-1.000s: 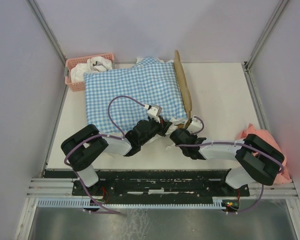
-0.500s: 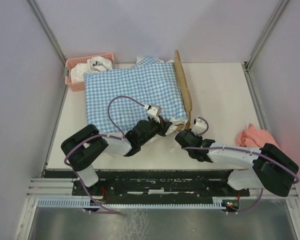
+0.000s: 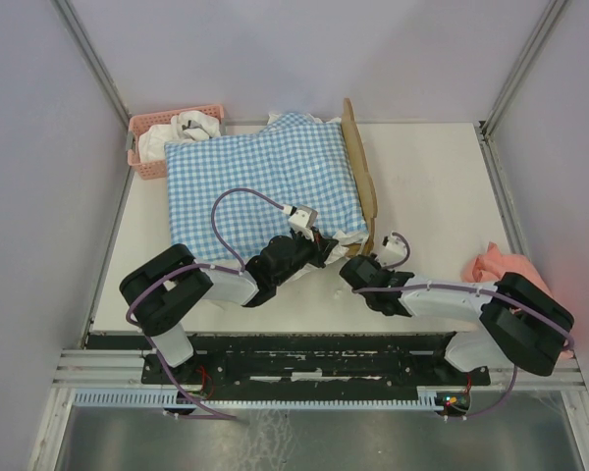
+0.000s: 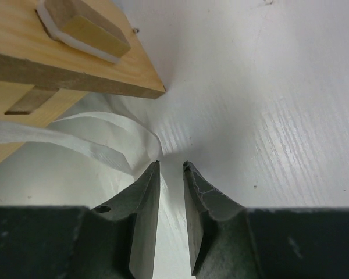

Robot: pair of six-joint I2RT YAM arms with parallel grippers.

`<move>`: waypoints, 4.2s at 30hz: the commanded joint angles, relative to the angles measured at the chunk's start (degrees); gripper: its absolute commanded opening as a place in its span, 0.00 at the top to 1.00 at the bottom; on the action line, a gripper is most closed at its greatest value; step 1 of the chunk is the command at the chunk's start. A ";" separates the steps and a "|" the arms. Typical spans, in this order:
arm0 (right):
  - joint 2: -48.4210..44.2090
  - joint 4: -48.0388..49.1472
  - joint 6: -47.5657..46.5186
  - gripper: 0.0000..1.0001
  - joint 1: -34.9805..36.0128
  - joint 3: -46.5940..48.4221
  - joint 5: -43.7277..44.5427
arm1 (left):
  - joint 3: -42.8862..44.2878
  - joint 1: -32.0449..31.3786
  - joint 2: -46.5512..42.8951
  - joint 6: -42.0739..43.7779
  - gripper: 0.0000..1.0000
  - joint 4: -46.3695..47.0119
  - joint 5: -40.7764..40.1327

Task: Set up the pet bed
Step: Tie the ropes to the bed frame.

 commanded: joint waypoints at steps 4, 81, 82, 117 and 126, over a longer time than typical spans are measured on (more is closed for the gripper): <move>1.22 2.40 2.86 0.70 0.12 1.89 3.24 | -1.79 -0.28 0.44 -2.33 0.97 -2.21 0.87; -19.66 2.95 -21.76 0.98 -0.22 -3.20 4.14 | -3.42 -0.57 -4.77 -1.38 0.81 -4.10 2.39; -20.25 3.25 -22.25 0.98 -0.19 -3.37 3.43 | -3.68 -0.74 -5.26 -1.03 0.78 -4.25 2.46; -28.75 5.82 -16.92 0.98 -0.26 -6.09 -11.39 | 2.88 -15.31 2.79 3.96 0.53 -2.62 -7.50; -29.28 5.43 -16.58 0.98 -0.27 -6.53 -10.84 | 2.42 -15.27 2.42 2.25 0.93 -3.22 -8.63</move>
